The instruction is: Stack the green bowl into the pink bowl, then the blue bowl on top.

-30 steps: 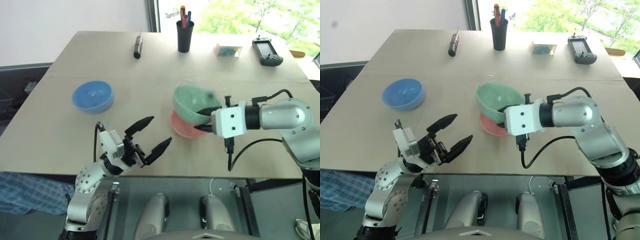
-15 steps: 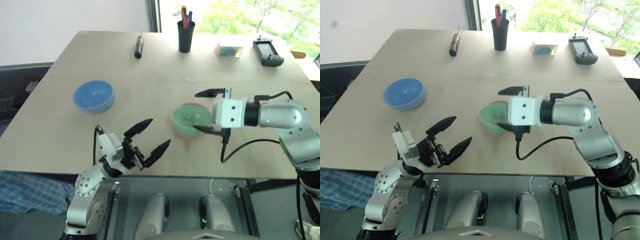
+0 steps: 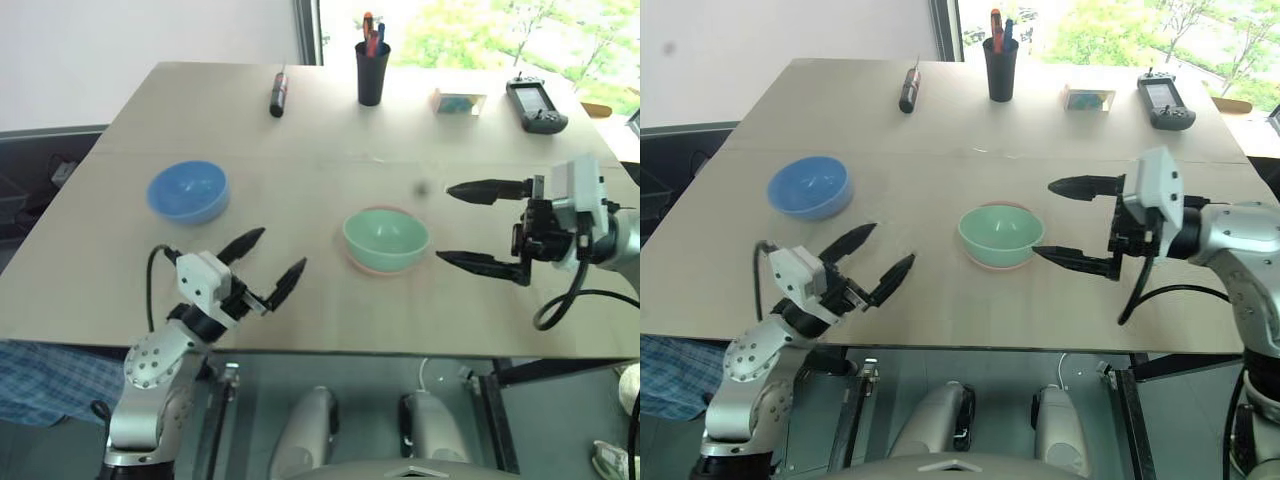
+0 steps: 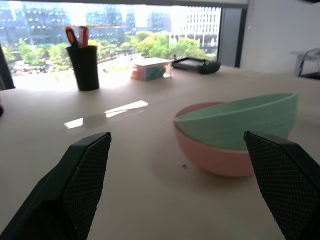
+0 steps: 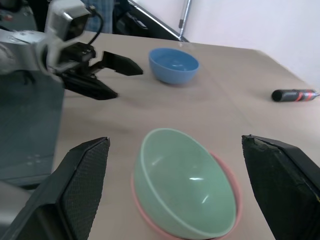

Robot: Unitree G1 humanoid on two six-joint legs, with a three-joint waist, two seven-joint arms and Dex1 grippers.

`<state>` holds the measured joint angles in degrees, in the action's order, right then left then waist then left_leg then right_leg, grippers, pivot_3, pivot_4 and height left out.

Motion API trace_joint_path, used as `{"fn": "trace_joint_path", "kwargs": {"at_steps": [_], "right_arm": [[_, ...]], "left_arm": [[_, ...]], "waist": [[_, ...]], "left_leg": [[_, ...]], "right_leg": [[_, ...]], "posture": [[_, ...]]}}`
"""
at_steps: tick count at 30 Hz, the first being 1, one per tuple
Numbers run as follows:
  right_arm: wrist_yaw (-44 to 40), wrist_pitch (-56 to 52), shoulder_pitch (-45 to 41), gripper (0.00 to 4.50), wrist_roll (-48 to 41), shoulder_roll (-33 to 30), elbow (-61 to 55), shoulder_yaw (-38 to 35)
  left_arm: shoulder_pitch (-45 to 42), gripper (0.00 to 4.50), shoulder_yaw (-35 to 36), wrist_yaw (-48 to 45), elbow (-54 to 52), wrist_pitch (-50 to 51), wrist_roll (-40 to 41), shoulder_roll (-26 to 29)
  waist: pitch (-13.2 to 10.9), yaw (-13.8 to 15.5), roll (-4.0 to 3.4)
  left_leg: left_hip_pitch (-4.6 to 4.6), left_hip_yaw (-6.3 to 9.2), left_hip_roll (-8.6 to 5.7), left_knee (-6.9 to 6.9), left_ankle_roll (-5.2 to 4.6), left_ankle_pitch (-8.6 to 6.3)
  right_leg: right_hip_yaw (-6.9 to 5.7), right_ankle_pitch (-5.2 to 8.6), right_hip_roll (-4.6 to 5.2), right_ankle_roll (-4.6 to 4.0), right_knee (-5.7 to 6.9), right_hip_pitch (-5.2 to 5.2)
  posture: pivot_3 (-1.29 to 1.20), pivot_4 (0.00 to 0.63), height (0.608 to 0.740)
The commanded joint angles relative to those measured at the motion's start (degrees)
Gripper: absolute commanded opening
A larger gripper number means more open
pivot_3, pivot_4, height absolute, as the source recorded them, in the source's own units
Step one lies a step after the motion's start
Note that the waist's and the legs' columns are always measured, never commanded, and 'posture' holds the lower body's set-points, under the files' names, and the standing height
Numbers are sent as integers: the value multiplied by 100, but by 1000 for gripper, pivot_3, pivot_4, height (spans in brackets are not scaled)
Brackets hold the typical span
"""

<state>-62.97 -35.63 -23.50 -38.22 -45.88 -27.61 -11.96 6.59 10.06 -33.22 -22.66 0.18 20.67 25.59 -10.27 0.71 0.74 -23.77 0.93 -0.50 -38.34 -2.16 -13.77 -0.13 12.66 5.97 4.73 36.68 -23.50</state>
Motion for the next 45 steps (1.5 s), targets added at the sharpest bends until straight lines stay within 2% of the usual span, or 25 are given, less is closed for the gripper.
{"fn": "trace_joint_path", "kwargs": {"at_steps": [1, 4, 7, 10, 14, 22, 29, 37, 40, 45], "right_arm": [[-63, -107, -196, 4452, -406, -236, -49, -236], [-114, 2, -212, 4452, -377, -372, 13, -149], [-207, 187, -189, 4452, -292, -447, 123, -71], [-248, 299, -269, 4452, -238, -460, 195, 4], [-247, 348, -377, 4452, -267, -412, 196, 144], [-144, 385, -465, 4452, -255, -324, 189, 315], [32, 377, -404, 4452, -272, -341, 61, 310], [191, 389, -223, 4452, -261, -419, -97, 228], [223, 373, -199, 4500, -276, -451, -115, 197], [250, 380, -168, 4500, -288, -504, -128, 182]], "left_arm": [[-96, 4500, 537, 718, 49, 94, -885, 306], [-58, 4500, 787, 1080, -36, 434, -1286, 485], [-10, 4500, 1027, 1276, -107, 919, -1910, 912], [-27, 4500, 1279, 1176, -83, 1469, -1969, 1270], [-211, 4500, 1222, 858, 228, 1743, -1960, 1685], [-1185, 4500, 341, 109, 1551, 1743, -2123, 2276], [-2274, 4500, -341, -155, 2583, 1308, -2353, 2293], [-2893, 4500, -777, -440, 3485, 940, -2552, 2326], [-3073, 3716, -836, -457, 3728, 819, -2597, 2325], [-3165, 1715, -855, -535, 3867, 726, -2605, 2301]], "waist": [[0, -3, 0], [-1, -3, 2], [-2, 1, 5], [-3, 0, 6], [-4, 5, 6], [-5, 4, 6], [-7, -1, 10], [-8, -6, 11], [-8, -5, 12], [-8, -6, 12]], "left_leg": [[0, -2, -5, 0, 0, 0], [-1, -2, -4, 1, 0, 0], [-4, -2, -4, 2, 0, 0], [-4, -2, -1, 2, 0, 0], [-4, -2, 4, 2, 1, -1], [-6, -4, 4, 4, 2, -1], [-8, -3, -1, 4, 2, -1], [-7, -4, -5, 7, 2, -1], [-7, -4, -6, 7, 2, -1], [-8, -5, -7, 6, 2, -1]], "right_leg": [[0, 0, 0, 0, 0, 0], [0, -8, -1, 14, -1, -1], [0, -11, 0, 21, -4, -1], [-1, -11, 0, 21, -5, -3], [-2, -9, 1, 18, -4, -4], [-2, -6, 2, 12, -5, -6], [-3, -13, 2, 23, -5, -7], [-2, -13, 2, 23, -2, -9], [-2, -13, 2, 23, 0, -9], [-2, -13, 3, 24, 0, -9]], "posture": [[0, 150, 737], [0, 150, 737], [0, 150, 737], [0, 150, 737], [0, 150, 737], [0, 150, 737], [0, 150, 737], [0, 150, 737], [0, 150, 737], [0, 150, 737]]}}
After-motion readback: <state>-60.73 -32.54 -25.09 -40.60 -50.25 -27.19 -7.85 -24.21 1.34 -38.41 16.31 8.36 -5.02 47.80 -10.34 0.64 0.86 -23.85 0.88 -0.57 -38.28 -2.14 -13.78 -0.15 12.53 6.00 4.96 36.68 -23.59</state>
